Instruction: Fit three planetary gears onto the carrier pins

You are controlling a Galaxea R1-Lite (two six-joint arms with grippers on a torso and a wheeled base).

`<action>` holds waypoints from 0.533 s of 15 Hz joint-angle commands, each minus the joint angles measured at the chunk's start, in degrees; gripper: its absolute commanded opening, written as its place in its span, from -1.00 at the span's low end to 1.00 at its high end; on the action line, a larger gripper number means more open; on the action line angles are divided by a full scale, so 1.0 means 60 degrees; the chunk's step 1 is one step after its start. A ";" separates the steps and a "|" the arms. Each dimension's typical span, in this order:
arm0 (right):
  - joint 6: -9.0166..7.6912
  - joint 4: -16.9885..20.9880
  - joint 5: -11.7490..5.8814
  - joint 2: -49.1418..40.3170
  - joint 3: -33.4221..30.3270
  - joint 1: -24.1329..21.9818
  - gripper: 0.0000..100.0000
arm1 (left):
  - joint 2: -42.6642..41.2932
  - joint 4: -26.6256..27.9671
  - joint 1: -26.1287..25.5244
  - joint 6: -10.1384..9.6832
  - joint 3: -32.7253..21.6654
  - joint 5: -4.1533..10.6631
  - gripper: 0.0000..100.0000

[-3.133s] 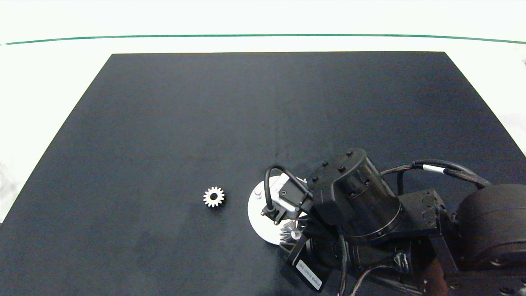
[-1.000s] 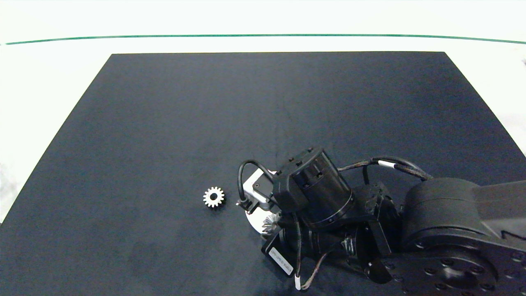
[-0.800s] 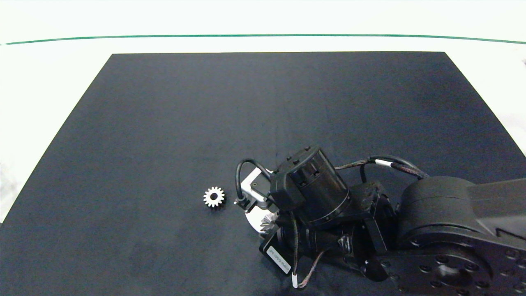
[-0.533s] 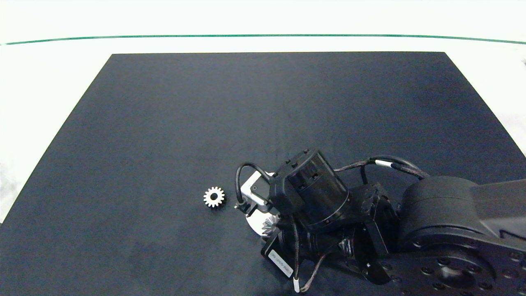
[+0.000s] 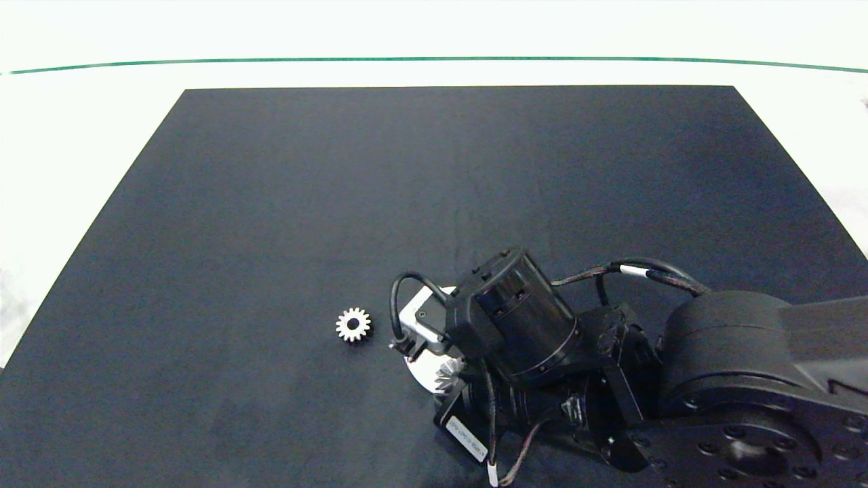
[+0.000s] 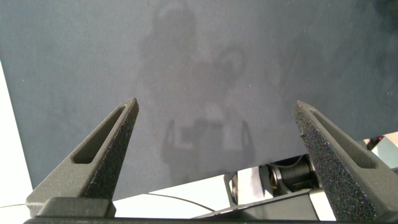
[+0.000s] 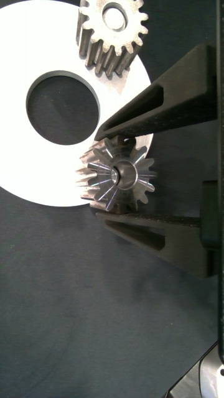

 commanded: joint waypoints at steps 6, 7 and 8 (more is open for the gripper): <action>0.0016 -0.0022 -0.0023 0.0003 -0.0019 -0.0039 1.00 | -0.0030 0.0032 0.0000 0.0011 -0.0027 -0.0003 1.00; 0.0045 -0.0022 -0.0023 0.0003 -0.0049 -0.0039 1.00 | -0.0030 0.0032 0.0000 0.0011 -0.0027 -0.0003 1.00; 0.0118 -0.0022 -0.0023 0.0017 -0.0093 -0.0054 1.00 | -0.0045 0.0032 0.0000 0.0011 -0.0027 -0.0003 1.00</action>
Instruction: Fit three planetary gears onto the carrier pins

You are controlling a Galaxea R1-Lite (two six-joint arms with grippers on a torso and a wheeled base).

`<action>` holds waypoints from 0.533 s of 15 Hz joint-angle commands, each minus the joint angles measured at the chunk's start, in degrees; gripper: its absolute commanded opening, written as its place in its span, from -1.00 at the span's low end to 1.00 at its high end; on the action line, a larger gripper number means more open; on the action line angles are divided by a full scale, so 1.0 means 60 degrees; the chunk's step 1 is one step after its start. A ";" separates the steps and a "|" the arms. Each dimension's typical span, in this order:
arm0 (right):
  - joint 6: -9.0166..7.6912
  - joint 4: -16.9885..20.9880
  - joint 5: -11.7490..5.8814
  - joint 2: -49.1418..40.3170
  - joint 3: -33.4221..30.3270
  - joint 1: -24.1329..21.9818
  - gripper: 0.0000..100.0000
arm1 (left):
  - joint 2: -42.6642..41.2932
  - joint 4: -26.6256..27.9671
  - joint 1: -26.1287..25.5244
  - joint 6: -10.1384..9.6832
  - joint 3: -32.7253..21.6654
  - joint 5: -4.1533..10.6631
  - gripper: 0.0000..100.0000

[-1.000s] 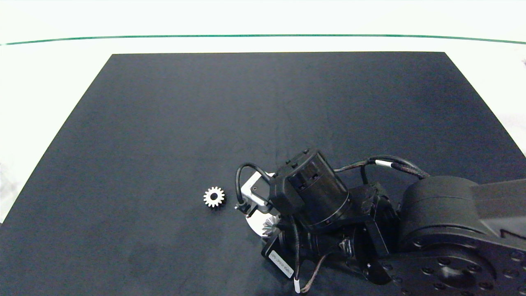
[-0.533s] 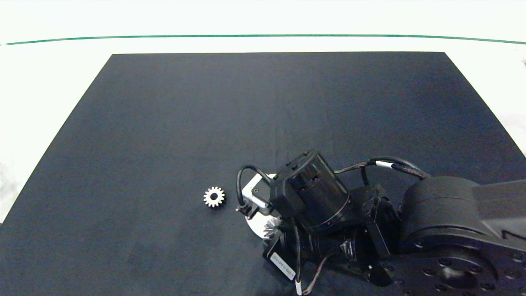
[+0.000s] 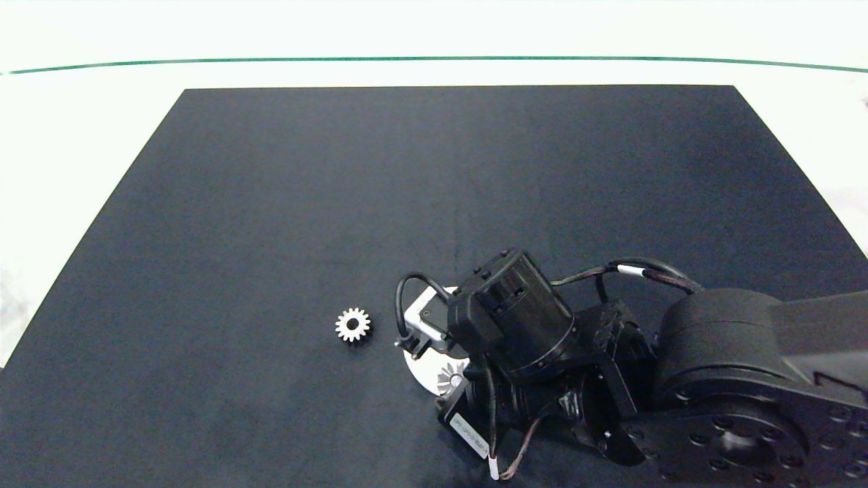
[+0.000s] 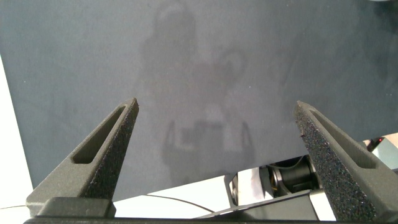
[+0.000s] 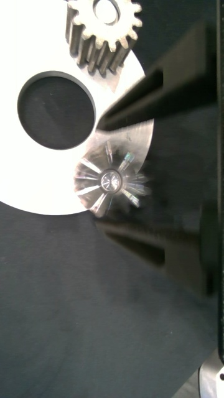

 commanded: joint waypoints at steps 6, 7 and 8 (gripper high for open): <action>0.0331 0.0039 -0.0059 -0.1007 -0.0624 -0.0036 1.00 | 0.0050 0.0046 -0.0014 0.0022 -0.0301 -0.0003 1.00; 0.0317 0.0069 -0.0381 -0.1520 -0.0580 -0.0065 1.00 | 0.0153 0.0046 -0.0014 0.0022 -0.0360 -0.0003 1.00; 0.0346 0.0098 -0.0571 -0.1945 -0.0536 -0.0109 1.00 | 0.0167 0.0046 -0.0058 0.0037 -0.0375 -0.0017 1.00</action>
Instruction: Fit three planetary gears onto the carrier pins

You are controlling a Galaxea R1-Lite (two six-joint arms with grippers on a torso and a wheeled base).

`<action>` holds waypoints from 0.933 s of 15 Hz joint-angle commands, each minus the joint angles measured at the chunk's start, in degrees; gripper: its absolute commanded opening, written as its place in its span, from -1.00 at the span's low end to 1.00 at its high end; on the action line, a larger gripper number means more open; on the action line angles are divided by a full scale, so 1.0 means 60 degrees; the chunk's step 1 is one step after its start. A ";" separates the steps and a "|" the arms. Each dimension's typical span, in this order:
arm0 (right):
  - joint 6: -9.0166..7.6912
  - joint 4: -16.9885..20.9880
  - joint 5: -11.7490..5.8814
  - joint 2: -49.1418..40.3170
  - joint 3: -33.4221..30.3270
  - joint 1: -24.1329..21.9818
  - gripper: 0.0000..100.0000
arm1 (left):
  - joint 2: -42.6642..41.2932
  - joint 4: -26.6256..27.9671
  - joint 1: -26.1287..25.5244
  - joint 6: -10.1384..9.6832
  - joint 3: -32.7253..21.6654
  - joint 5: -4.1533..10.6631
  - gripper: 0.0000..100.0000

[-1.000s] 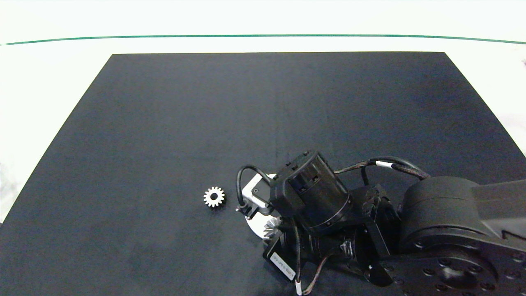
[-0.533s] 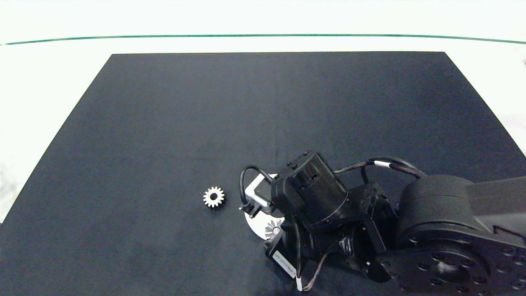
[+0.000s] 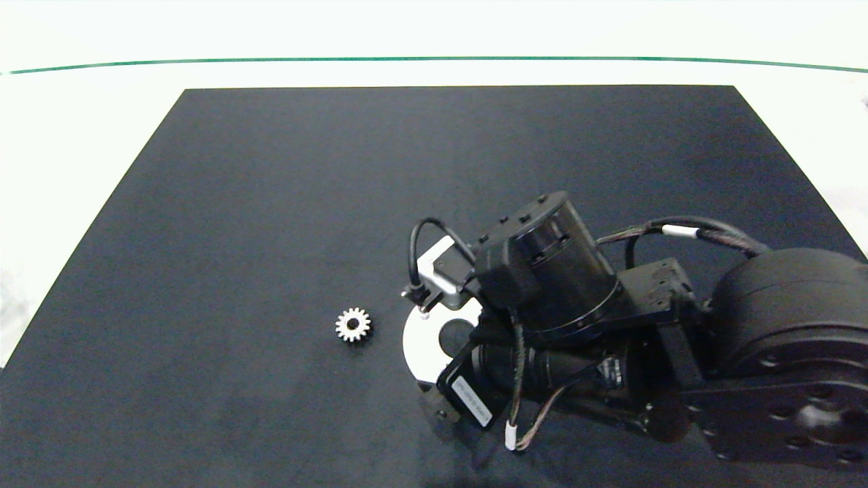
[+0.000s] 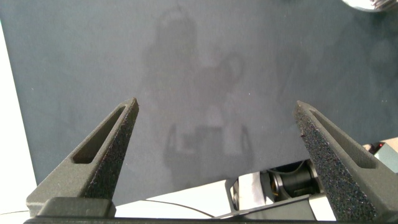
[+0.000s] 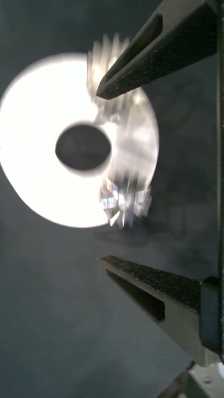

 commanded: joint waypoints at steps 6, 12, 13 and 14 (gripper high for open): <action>0.0536 0.1116 -0.0886 -0.3978 0.1262 -0.1510 1.00 | 0.0735 0.0189 -0.1572 0.0146 0.0008 -0.0105 1.00; 0.0624 0.1380 -0.0886 -0.6073 0.2815 -0.2990 1.00 | 0.2918 -0.1246 -0.2597 0.0248 0.0096 -0.0223 1.00; 0.0814 0.1512 -0.0886 -0.6293 0.2815 -0.3034 1.00 | 0.3431 -0.1730 -0.2890 0.0263 0.0154 -0.0223 1.00; 0.0873 0.1614 -0.0886 -0.6395 0.2815 -0.3048 1.00 | 0.3724 -0.2155 -0.2978 0.0263 0.0242 -0.0223 1.00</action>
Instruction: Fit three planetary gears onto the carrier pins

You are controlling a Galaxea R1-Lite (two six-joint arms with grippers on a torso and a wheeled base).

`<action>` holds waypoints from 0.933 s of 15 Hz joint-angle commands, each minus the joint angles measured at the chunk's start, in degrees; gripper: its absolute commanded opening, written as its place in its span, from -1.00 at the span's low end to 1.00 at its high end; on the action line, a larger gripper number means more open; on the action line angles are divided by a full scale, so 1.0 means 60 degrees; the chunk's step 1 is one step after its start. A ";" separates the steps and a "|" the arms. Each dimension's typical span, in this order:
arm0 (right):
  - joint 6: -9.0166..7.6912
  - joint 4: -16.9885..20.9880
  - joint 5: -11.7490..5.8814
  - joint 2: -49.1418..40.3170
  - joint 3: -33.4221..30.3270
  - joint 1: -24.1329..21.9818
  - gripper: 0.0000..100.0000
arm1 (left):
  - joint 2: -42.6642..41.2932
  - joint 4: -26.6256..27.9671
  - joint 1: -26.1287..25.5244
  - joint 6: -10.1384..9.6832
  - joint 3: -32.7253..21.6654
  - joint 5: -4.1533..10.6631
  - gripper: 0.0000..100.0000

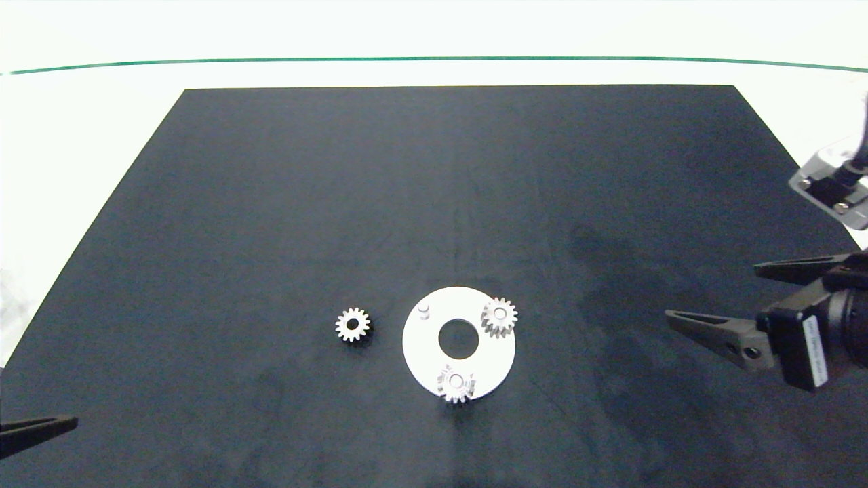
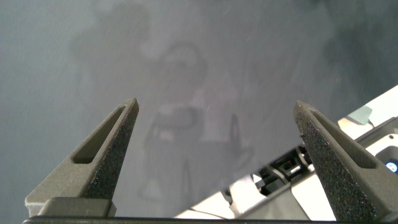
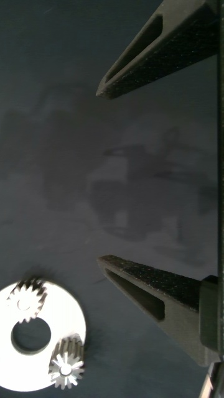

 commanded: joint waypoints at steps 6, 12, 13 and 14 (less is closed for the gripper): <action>0.0173 0.0461 -0.0020 -0.1327 0.0361 -0.0180 1.00 | 0.2892 -0.2968 -0.1445 0.0573 0.1331 0.0026 1.00; 0.0188 0.0695 -0.0020 -0.1503 0.0376 -0.0180 1.00 | 0.4591 -0.5048 -0.1811 0.1247 0.1258 0.0510 1.00; 0.0203 0.0695 -0.0020 -0.1518 0.0376 -0.0180 1.00 | 0.4811 -0.5327 -0.1841 0.1247 0.1272 0.0641 1.00; 0.0276 0.0695 -0.0006 -0.1533 0.0376 -0.0180 1.00 | 0.5060 -0.5678 -0.1841 0.1276 0.1243 0.0773 1.00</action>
